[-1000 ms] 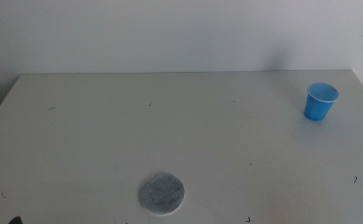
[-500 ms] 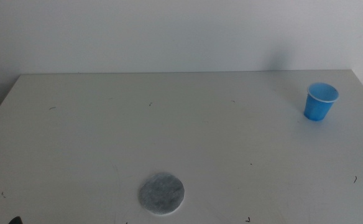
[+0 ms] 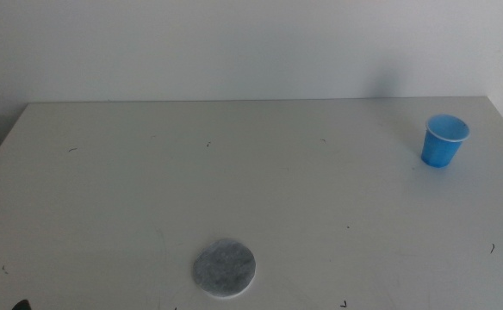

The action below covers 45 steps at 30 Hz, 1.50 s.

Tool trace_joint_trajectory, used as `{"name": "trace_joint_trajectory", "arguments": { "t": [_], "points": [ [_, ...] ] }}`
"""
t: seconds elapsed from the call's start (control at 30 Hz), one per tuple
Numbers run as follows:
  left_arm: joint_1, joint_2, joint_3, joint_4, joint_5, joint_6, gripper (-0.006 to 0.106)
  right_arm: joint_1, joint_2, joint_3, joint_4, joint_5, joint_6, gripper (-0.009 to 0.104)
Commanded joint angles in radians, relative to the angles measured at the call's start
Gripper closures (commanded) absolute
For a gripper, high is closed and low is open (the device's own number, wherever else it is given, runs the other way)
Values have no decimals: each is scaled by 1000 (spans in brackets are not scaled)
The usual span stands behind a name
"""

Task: Place an empty cup on a cup mat.

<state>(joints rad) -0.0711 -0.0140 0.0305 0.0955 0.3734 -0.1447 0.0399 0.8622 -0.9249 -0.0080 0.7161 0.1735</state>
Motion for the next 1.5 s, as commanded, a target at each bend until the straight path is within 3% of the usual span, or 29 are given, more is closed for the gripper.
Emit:
{"name": "trace_joint_trajectory", "arguments": {
  "t": [0.0, 0.5, 0.7, 1.47],
  "points": [
    [1, -12, -6, 1, -66, -4, -5, -6, 82, -131, 30, 30, 12, 22],
    [1, -12, -6, 1, -66, -4, -5, -6, 649, -832, -100, 448, 15, 22],
    [1, -12, -6, 1, -66, -4, -5, -79, 838, -1039, -83, 504, 14, 22],
    [1, -12, -6, 1, -66, -4, -5, -109, 1285, -1149, -41, 489, 41, 22]
  ]
}}
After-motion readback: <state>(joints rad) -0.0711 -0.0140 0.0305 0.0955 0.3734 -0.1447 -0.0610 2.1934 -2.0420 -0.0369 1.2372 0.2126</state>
